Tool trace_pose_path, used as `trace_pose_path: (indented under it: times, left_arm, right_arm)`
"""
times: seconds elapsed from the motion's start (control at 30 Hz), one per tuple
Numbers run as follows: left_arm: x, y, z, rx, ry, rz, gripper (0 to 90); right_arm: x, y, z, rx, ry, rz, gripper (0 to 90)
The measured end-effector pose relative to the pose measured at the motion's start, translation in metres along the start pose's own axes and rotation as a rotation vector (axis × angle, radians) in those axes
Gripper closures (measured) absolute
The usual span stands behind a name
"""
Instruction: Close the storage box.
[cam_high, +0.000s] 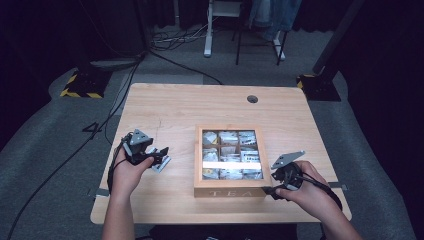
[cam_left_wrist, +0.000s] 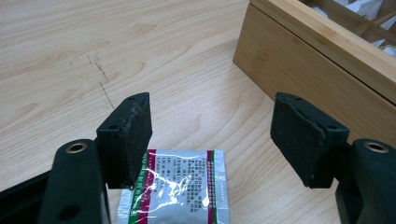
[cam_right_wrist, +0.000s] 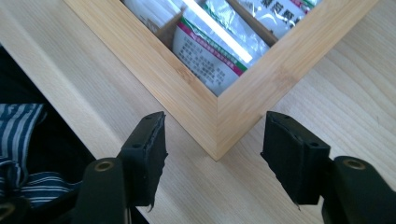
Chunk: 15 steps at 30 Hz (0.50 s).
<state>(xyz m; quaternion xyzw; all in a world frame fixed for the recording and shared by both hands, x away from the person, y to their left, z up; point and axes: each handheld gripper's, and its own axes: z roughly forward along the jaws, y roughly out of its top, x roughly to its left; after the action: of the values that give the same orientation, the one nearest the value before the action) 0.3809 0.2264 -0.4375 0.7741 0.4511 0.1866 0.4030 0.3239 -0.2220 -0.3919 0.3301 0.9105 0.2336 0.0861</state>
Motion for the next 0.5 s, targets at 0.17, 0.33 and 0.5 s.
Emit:
trace_pose_path:
  times: [0.17,0.33,0.5]
  left_arm:
    - [0.001,-0.004,-0.003,0.001,0.011,-0.011,30.2]
    - [0.004,-0.008,-0.009,0.004,0.025,-0.022,30.1]
    - [0.009,-0.012,-0.013,0.003,0.052,-0.039,30.1]
  right_arm:
    - [-0.01,0.003,-0.012,-0.118,-0.009,0.033,35.8]
    - [-0.027,0.005,-0.02,-0.252,-0.049,0.076,34.2]
    - [-0.047,0.002,-0.023,-0.354,-0.084,0.115,33.8]
